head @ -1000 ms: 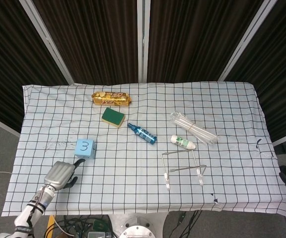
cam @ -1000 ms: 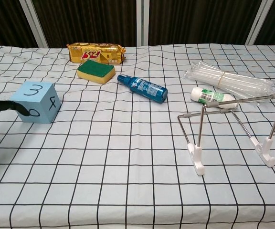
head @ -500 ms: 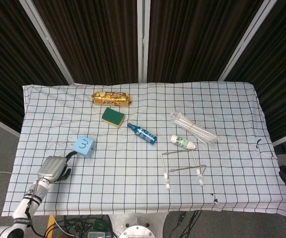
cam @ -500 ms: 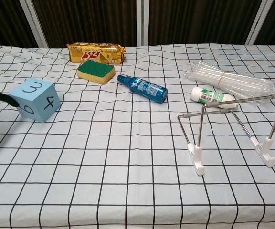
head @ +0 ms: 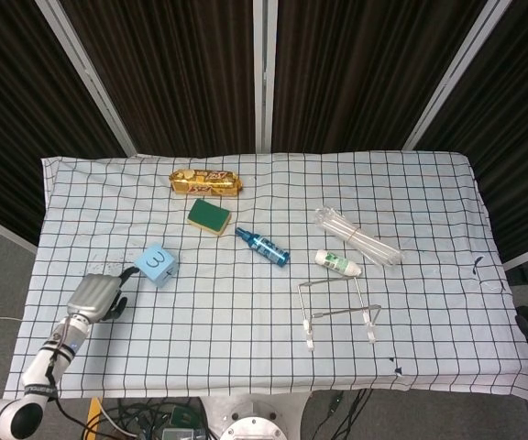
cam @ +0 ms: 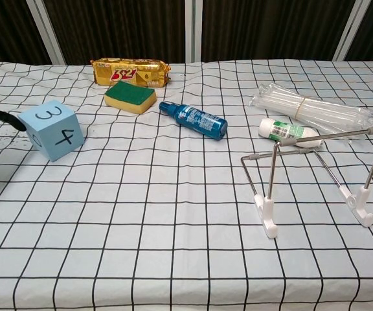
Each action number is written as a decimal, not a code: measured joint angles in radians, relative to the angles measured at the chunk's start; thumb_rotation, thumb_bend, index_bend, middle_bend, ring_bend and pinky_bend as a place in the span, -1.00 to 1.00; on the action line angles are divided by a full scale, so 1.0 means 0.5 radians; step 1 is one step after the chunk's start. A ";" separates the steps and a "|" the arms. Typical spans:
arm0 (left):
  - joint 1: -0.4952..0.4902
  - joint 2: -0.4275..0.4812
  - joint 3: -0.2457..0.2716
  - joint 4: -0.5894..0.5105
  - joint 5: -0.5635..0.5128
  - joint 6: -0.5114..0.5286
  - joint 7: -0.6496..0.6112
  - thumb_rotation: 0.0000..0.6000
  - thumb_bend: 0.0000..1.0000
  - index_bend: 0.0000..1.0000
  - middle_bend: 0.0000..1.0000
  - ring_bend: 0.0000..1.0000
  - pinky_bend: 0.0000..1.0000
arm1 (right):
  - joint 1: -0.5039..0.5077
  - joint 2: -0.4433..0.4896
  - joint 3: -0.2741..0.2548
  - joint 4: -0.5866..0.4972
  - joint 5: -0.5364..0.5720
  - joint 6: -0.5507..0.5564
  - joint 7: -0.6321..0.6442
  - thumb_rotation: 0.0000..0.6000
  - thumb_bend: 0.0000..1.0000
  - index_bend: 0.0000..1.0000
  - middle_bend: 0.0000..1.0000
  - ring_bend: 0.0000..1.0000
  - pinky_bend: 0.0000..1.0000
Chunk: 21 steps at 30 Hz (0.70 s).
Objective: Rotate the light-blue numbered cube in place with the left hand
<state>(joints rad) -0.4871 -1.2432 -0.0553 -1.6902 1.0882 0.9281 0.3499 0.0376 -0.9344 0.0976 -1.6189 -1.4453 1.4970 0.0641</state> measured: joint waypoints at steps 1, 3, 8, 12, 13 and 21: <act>-0.017 0.007 -0.006 0.006 -0.014 -0.016 0.007 1.00 0.01 -0.71 0.66 0.66 0.56 | 0.000 -0.001 0.000 0.001 0.003 -0.002 -0.001 1.00 -0.67 -1.00 -1.00 -1.00 -1.00; -0.053 0.022 -0.020 0.018 -0.043 -0.048 0.018 1.00 0.01 -0.71 0.66 0.66 0.56 | 0.002 -0.003 0.000 0.002 0.010 -0.010 -0.004 1.00 -0.67 -1.00 -1.00 -1.00 -1.00; -0.128 0.052 -0.053 0.043 -0.113 -0.124 0.016 1.00 0.02 -0.71 0.66 0.66 0.56 | 0.007 -0.005 0.003 0.000 0.016 -0.017 -0.016 1.00 -0.66 -1.00 -1.00 -1.00 -1.00; -0.189 0.072 -0.072 0.072 -0.162 -0.196 0.006 1.00 0.03 -0.71 0.66 0.66 0.56 | 0.008 -0.009 0.006 -0.006 0.020 -0.015 -0.031 1.00 -0.66 -1.00 -1.00 -1.00 -1.00; -0.204 0.075 -0.074 0.082 -0.175 -0.215 0.005 1.00 0.03 -0.71 0.65 0.66 0.56 | 0.009 -0.010 0.006 -0.007 0.021 -0.015 -0.034 1.00 -0.66 -1.00 -1.00 -1.00 -1.00; -0.337 0.090 -0.074 0.206 -0.286 -0.369 0.004 1.00 0.05 -0.71 0.65 0.66 0.56 | 0.009 -0.010 0.008 -0.016 0.034 -0.020 -0.052 1.00 -0.65 -1.00 -1.00 -1.00 -1.00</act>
<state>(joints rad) -0.6558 -1.1984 -0.0922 -1.5871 0.9449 0.7437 0.3516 0.0421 -0.9395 0.1016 -1.6270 -1.4283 1.4869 0.0383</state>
